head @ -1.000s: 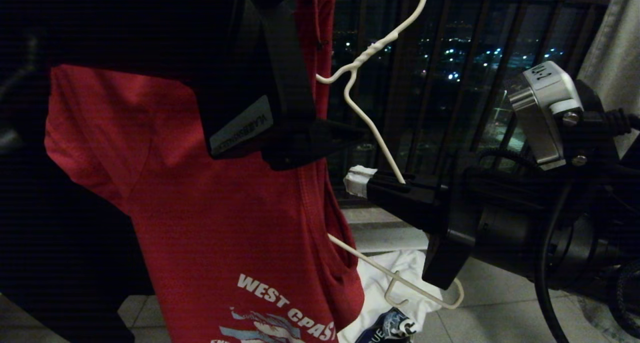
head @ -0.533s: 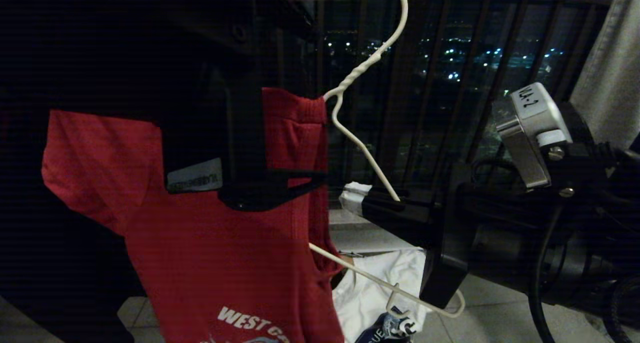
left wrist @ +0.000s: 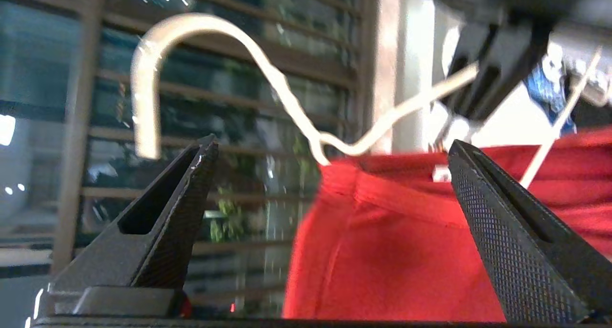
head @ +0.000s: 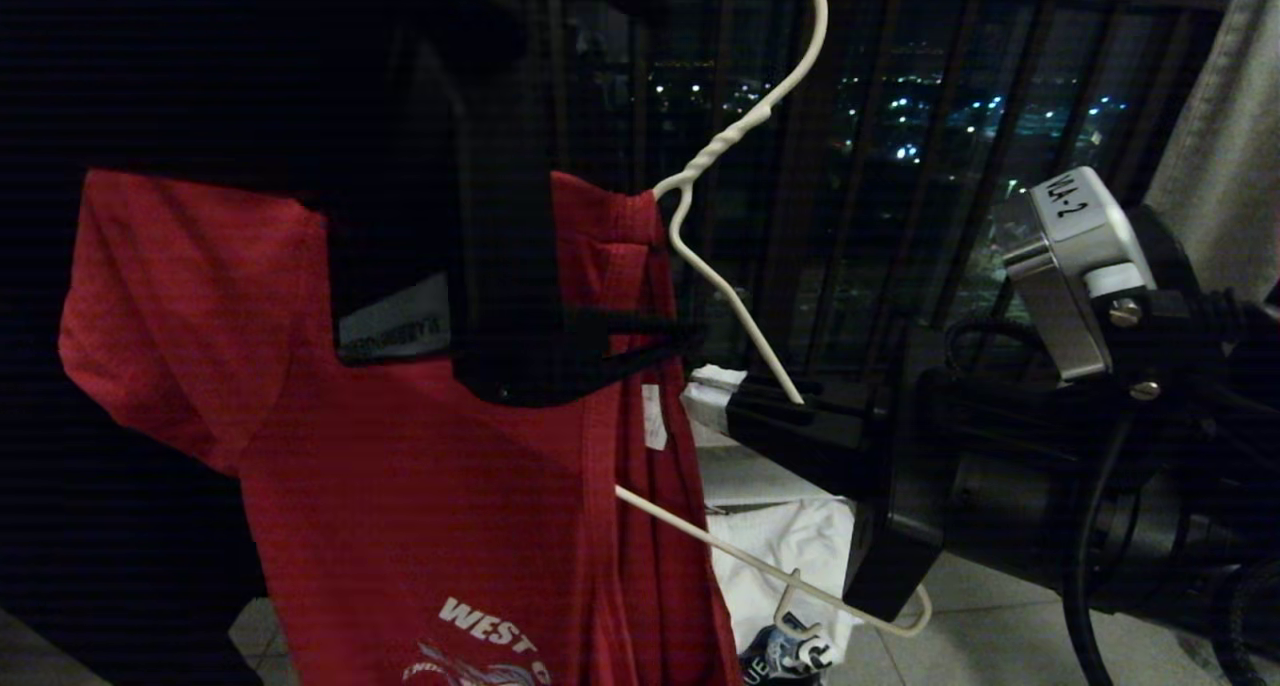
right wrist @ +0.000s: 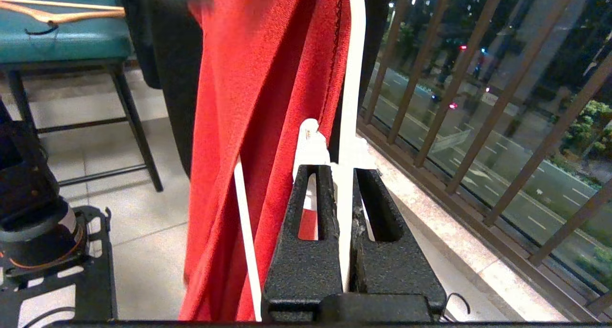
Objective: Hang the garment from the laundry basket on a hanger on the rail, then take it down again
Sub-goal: Hang the clothes on the clothes rack
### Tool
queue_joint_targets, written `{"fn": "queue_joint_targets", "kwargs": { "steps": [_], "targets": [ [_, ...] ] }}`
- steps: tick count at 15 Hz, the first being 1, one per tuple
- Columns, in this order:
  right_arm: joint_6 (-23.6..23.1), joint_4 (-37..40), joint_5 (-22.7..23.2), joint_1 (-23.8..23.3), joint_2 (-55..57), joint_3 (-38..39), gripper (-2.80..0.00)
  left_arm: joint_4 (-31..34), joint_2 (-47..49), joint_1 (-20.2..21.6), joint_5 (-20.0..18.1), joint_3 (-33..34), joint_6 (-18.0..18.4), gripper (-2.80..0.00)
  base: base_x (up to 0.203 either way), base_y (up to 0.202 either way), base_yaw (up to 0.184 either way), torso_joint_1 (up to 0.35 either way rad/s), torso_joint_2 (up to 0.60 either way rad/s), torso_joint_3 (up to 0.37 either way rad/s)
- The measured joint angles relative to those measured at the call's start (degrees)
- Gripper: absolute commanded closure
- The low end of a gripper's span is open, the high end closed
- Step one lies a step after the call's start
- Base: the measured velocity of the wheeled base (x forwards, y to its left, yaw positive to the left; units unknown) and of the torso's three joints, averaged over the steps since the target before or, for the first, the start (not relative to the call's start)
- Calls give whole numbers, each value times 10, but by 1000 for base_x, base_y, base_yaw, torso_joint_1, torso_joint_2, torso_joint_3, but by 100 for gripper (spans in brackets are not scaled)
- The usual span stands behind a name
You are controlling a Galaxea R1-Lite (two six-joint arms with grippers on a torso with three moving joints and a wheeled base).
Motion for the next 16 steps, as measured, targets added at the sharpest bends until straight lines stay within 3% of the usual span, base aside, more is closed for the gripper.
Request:
{"fn": "queue_joint_targets", "kwargs": {
  "steps": [3, 4, 6, 10, 14, 16],
  "targets": [
    [2, 0, -1, -1, 5, -5, 0, 0, -21, -9, 5, 2, -15, -280, 0, 0, 0, 0, 0, 0],
    [2, 1, -2, -2, 7, -6, 0, 3, -31, -11, 11, 7, -18, 0, 0, 0, 0, 0, 0, 0],
    [8, 0, -3, -4, 10, -11, 0, 18, -55, -12, 24, 28, -30, 0, 0, 0, 0, 0, 0, 0],
    [16, 1, -2, -23, 12, -22, 0, 28, -97, -12, 47, 64, -121, 0, 0, 0, 0, 0, 0, 0],
    [16, 2, -2, -29, 7, -25, 0, 26, -143, -8, 88, 74, -283, 0, 0, 0, 0, 0, 0, 0],
    [16, 2, -2, -29, 6, -26, 0, 24, -171, 33, 93, 75, -353, 0, 0, 0, 0, 0, 0, 0]
  ]
}}
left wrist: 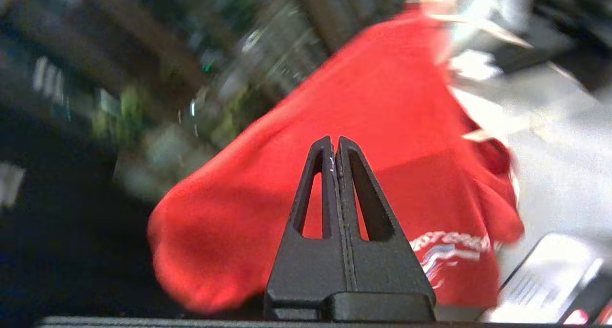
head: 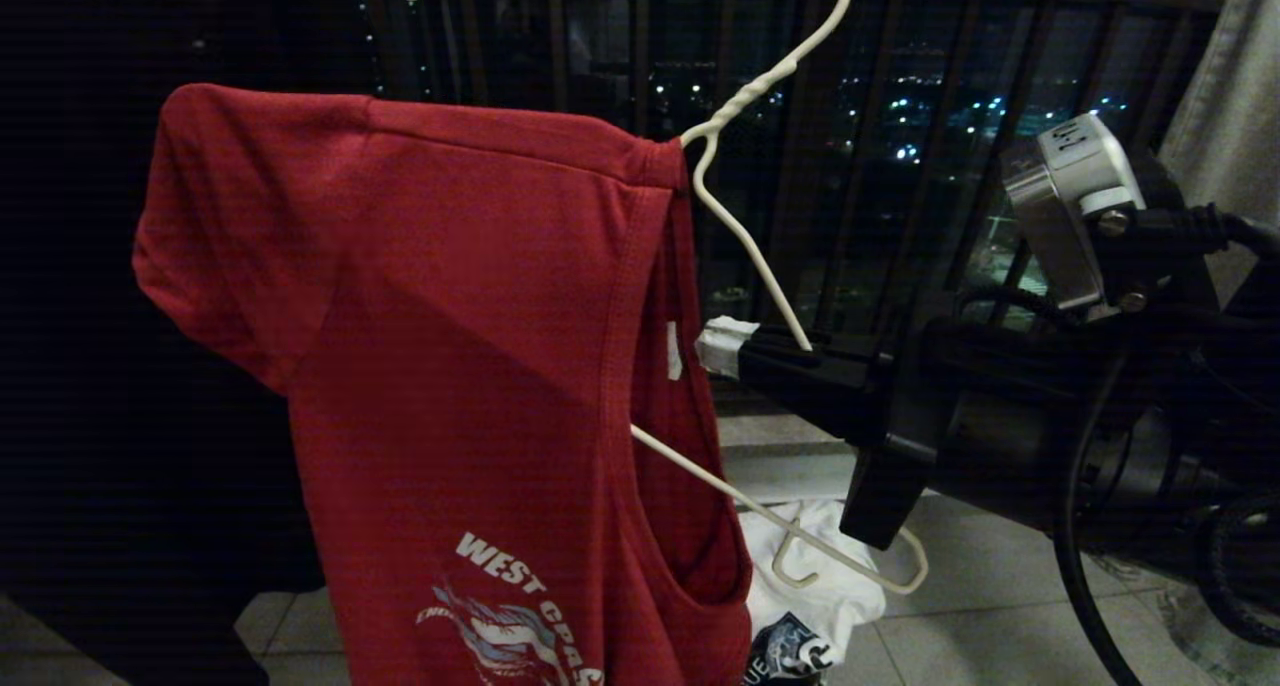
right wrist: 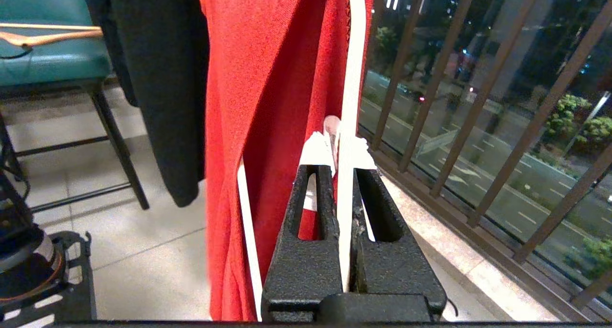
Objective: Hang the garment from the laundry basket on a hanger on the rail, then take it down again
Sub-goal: Hang the clothes on the clothes rack
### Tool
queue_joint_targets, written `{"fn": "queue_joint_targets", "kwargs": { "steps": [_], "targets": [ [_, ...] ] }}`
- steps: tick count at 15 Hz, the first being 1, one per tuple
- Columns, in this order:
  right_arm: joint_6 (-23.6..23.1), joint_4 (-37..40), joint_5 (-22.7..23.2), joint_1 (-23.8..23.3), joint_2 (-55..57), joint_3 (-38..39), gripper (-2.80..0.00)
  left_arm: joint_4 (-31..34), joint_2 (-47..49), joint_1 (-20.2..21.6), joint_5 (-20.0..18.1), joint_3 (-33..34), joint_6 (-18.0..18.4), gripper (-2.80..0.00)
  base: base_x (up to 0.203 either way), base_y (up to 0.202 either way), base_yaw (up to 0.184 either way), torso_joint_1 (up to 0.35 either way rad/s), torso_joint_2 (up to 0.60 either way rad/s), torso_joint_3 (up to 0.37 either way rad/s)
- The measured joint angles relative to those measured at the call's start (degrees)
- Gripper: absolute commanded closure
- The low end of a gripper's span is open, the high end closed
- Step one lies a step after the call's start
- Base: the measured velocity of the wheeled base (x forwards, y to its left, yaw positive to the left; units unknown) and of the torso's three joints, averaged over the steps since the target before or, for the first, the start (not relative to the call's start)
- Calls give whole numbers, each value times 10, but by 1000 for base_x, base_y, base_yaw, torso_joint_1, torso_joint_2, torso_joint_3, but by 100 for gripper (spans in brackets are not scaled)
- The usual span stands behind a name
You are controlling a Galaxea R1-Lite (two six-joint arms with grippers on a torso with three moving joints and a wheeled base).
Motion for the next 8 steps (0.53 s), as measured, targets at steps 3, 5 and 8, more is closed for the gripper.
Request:
{"fn": "queue_joint_targets", "kwargs": {
  "steps": [3, 5, 8],
  "targets": [
    [0, 1, 0, 0, -1, 0, 0, -1, -28, 85, 3, 14, -106, 0, 0, 0, 0, 0, 0, 0],
    [3, 1, 0, 0, -1, -1, 0, -4, -40, 122, 2, 28, -209, 0, 0, 0, 0, 0, 0, 0],
    [15, 1, 0, -1, -1, -4, 0, -19, -52, 173, 1, 79, -304, 0, 0, 0, 0, 0, 0, 0]
  ]
}}
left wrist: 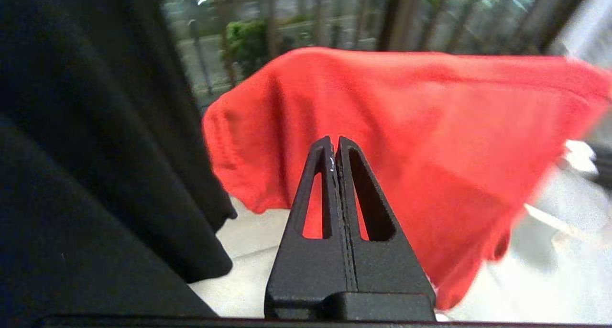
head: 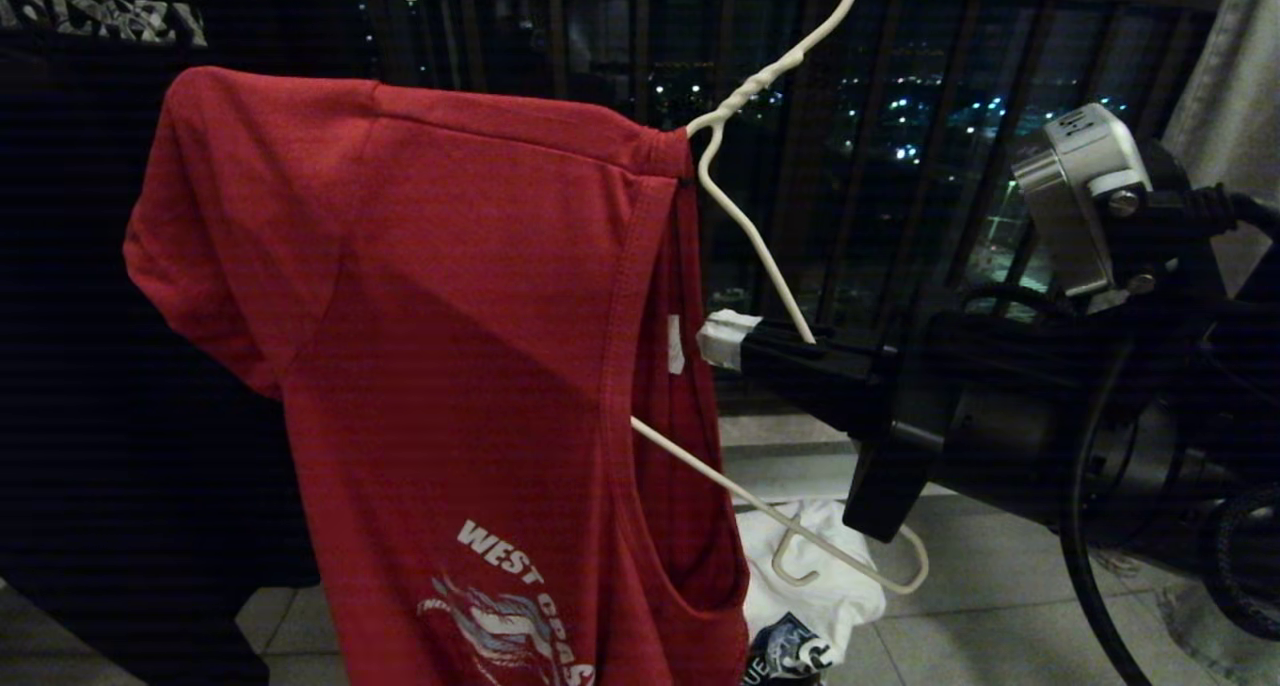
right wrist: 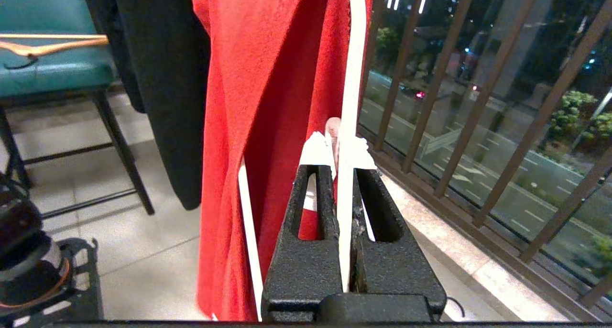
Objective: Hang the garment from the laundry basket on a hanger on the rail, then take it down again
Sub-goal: Hang the clothes on the clothes rack
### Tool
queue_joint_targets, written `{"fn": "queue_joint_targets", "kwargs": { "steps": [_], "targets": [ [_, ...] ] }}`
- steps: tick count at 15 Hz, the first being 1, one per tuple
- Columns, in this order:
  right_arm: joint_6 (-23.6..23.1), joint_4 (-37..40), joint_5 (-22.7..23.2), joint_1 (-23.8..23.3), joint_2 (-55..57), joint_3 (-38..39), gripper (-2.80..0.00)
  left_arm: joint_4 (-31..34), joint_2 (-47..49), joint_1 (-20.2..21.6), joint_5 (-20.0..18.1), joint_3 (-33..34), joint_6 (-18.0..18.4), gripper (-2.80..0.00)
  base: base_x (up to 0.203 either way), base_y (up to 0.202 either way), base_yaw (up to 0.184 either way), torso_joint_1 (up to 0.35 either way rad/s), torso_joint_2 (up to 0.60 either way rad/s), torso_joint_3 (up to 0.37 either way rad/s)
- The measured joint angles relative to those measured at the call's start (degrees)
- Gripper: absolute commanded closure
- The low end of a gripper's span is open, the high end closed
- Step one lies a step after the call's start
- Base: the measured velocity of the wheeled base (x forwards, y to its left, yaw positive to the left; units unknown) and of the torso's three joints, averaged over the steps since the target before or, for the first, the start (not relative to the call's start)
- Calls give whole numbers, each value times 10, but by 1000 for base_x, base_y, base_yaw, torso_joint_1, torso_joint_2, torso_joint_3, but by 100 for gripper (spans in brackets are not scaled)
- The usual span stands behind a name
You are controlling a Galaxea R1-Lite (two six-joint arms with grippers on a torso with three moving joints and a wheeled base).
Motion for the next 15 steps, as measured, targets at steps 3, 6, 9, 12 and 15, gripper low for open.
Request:
{"fn": "queue_joint_targets", "kwargs": {
  "steps": [3, 6, 9, 12, 15],
  "targets": [
    [1, 0, 0, -3, 0, -2, 0, -67, 14, 80, 3, 27, 29, 0, 0, 0, 0, 0, 0, 0],
    [2, 0, 1, -4, -3, -3, 0, -179, 27, 155, 4, 63, 90, 0, 0, 0, 0, 0, 0, 0],
    [2, 0, 1, -5, -5, -3, 0, -193, -6, 173, 12, 109, 96, 0, 0, 0, 0, 0, 0, 0],
    [2, 0, 1, -5, -12, -4, 0, -196, -90, 254, 17, 207, 96, 0, 0, 0, 0, 0, 0, 0],
    [2, 1, 1, -4, -23, -4, 0, -200, -190, 375, 17, 311, 90, 0, 0, 0, 0, 0, 0, 0]
  ]
}}
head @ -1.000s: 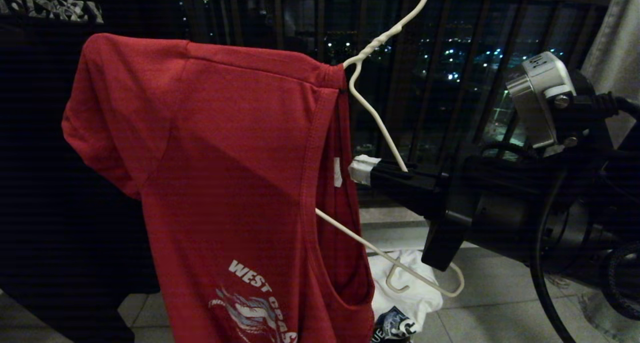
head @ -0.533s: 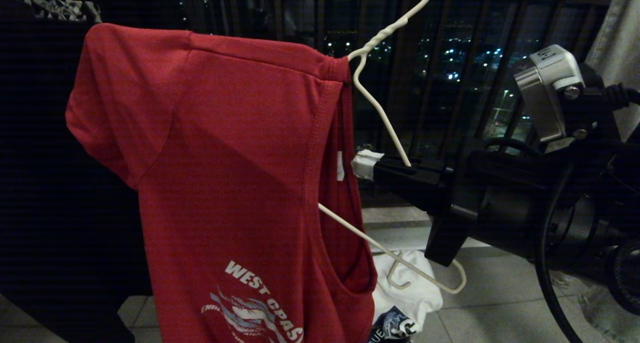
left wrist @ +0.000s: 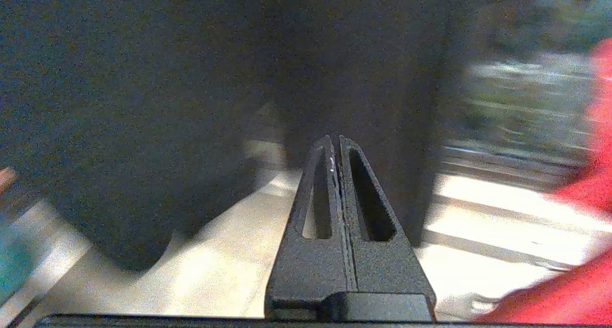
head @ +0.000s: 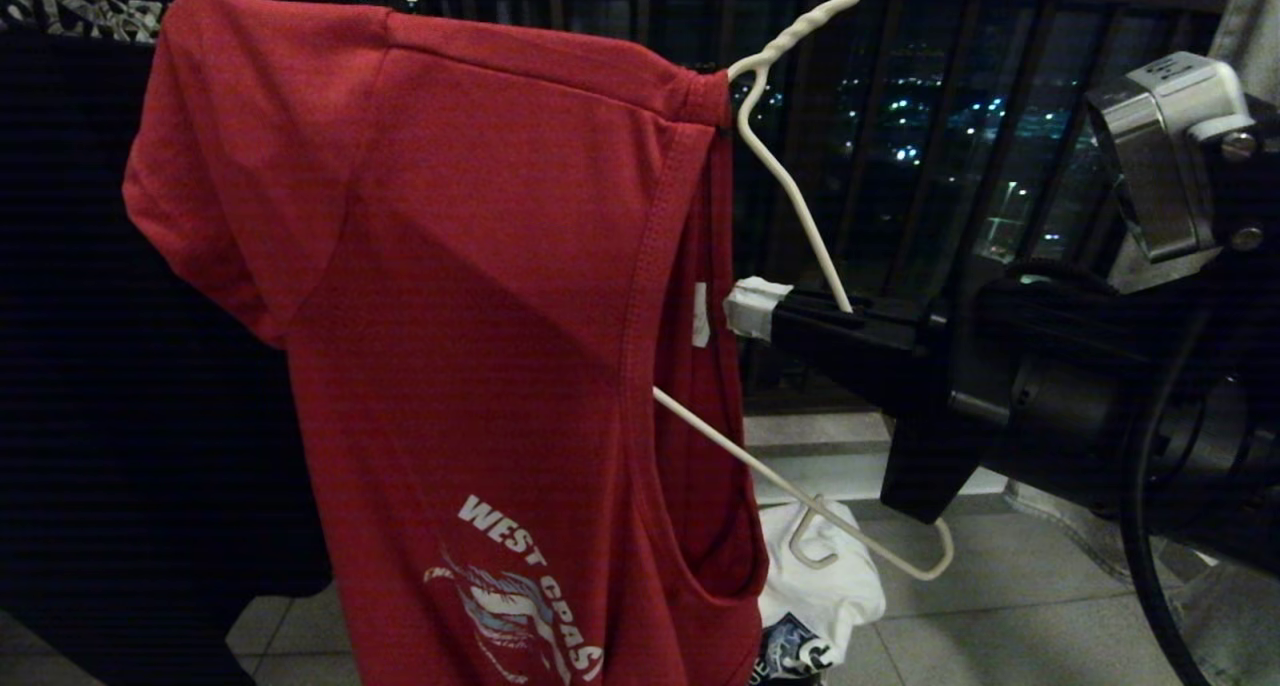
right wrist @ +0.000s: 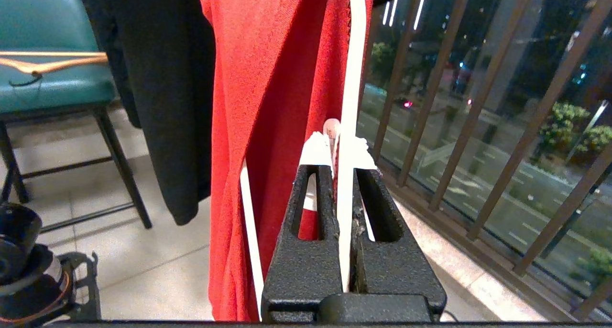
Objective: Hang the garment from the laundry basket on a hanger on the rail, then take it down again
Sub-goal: Hang the clothes on the clothes rack
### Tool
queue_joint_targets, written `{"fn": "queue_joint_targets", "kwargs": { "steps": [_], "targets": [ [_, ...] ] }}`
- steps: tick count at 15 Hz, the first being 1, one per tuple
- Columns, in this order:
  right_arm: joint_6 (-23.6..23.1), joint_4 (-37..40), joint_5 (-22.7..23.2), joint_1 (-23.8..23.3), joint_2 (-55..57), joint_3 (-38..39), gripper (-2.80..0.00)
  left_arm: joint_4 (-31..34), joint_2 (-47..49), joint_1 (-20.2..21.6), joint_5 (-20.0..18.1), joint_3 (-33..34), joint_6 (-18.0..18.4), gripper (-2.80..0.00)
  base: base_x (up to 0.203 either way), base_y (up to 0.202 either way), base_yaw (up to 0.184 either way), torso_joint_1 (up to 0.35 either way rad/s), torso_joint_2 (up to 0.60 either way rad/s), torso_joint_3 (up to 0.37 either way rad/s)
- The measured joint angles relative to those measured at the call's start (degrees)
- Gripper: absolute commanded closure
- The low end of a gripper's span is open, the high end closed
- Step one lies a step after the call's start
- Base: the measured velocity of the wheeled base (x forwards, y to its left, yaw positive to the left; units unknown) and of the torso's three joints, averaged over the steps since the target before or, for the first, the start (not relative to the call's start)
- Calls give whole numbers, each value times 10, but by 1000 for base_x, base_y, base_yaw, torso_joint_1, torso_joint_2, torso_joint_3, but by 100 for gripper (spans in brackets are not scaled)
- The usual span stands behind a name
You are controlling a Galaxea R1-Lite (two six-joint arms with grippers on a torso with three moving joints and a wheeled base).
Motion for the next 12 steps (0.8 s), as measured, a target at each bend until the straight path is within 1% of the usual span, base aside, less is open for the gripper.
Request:
{"fn": "queue_joint_targets", "kwargs": {
  "steps": [2, 3, 4, 7, 8, 9, 10, 12],
  "targets": [
    [0, 0, 0, 0, -5, 0, 0, -10, -63, 45, -2, 91, -2, 0, 0, 0, 0, 0, 0, 0],
    [0, 1, 0, 0, -9, 0, 0, -24, -97, 57, -4, 147, -2, 0, 0, 0, 0, 0, 0, 0],
    [0, 1, 0, 0, -12, 0, 0, -42, -129, 65, -10, 203, -1, 0, 0, 0, 0, 0, 0, 0],
    [0, 1, 0, 0, -18, 1, 0, -109, -233, 83, -49, 365, 12, 0, 0, 0, 0, 0, 0, 0],
    [0, 1, 0, 0, -18, 1, 0, -126, -269, 90, -67, 407, 16, 0, 0, 0, 0, 0, 0, 0],
    [0, 1, 0, 0, -18, 1, 0, -135, -304, 95, -93, 445, 20, 0, 0, 0, 0, 0, 0, 0],
    [0, 1, 0, 0, -19, 1, 0, -139, -336, 98, -125, 478, 25, 0, 0, 0, 0, 0, 0, 0],
    [0, 1, 0, 0, -19, 1, 0, -147, -397, 102, -192, 550, 50, 0, 0, 0, 0, 0, 0, 0]
  ]
}}
